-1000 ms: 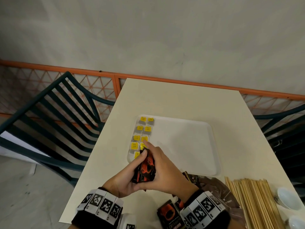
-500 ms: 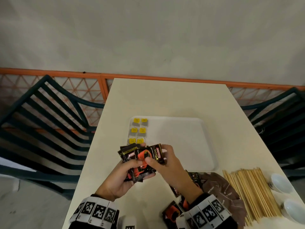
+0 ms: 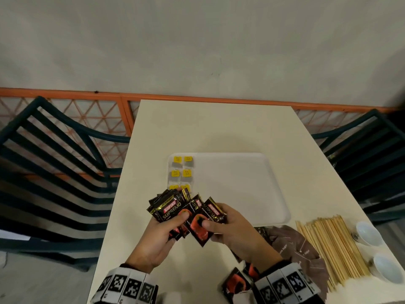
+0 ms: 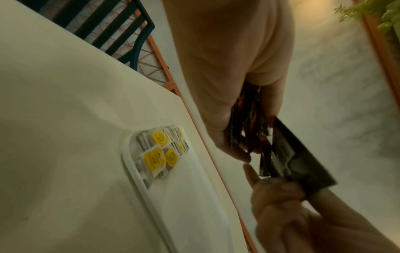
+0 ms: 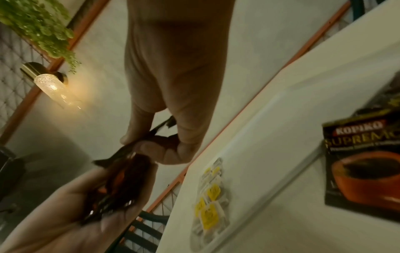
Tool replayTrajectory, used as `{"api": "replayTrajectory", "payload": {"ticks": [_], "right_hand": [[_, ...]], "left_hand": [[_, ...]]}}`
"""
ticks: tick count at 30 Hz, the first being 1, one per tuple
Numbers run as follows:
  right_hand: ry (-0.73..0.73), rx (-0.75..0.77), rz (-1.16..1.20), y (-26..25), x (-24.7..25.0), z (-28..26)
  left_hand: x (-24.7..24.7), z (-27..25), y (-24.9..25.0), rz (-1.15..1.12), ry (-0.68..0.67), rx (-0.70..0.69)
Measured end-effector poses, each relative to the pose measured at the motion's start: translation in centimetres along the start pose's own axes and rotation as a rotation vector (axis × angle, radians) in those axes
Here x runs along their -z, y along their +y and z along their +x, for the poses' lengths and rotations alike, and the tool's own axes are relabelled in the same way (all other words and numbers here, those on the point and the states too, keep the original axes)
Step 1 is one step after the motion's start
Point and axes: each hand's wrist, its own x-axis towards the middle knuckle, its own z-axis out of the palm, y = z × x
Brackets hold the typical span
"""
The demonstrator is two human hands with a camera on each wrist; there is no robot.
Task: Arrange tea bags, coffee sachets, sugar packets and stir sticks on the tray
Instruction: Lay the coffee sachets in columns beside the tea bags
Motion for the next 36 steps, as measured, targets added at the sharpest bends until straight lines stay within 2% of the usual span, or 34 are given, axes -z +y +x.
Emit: {"api": "replayTrajectory", "payload": {"ticks": [6,11,14,19,22,25,31,36], "right_hand": [[0.019,0.012,0.165,0.5,1.2,1.0],[0.036,0.082,0.268,-0.6,4.1,1.2],[-0.040,0.045,0.192,-1.8,6.3,0.8],[-0.237,-0.060,-0.070,-3.1,9.0,0.5],[-0.213,-0.059,-0.230,-3.3,9.7,1.0],[-0.161,-0.024,-0.277,-3.0,10.3,1.4],[-0.121,-0.057,-0.081,-2.3,12.0,2.2],[-0.150,-0.089,0.049,-1.9,12.4,3.5]], "left_hand": [[-2.2,0.5,-1.0,0.009,-0.071,-0.048],[-3.7,0.7,-1.6,-0.066,0.000,-0.004],[-4.0,1.1,-1.9,-0.107,0.078,0.040],[-6.2,1.2,-3.2,0.077,0.085,0.029],[-8.1,1.4,-3.9,0.140,0.104,-0.002],[-9.3,1.9,-4.8,0.191,0.162,-0.041],[-10.7,2.7,-5.3,0.022,0.189,0.028],[-10.3,2.6,-5.9,0.093,0.253,0.029]]}}
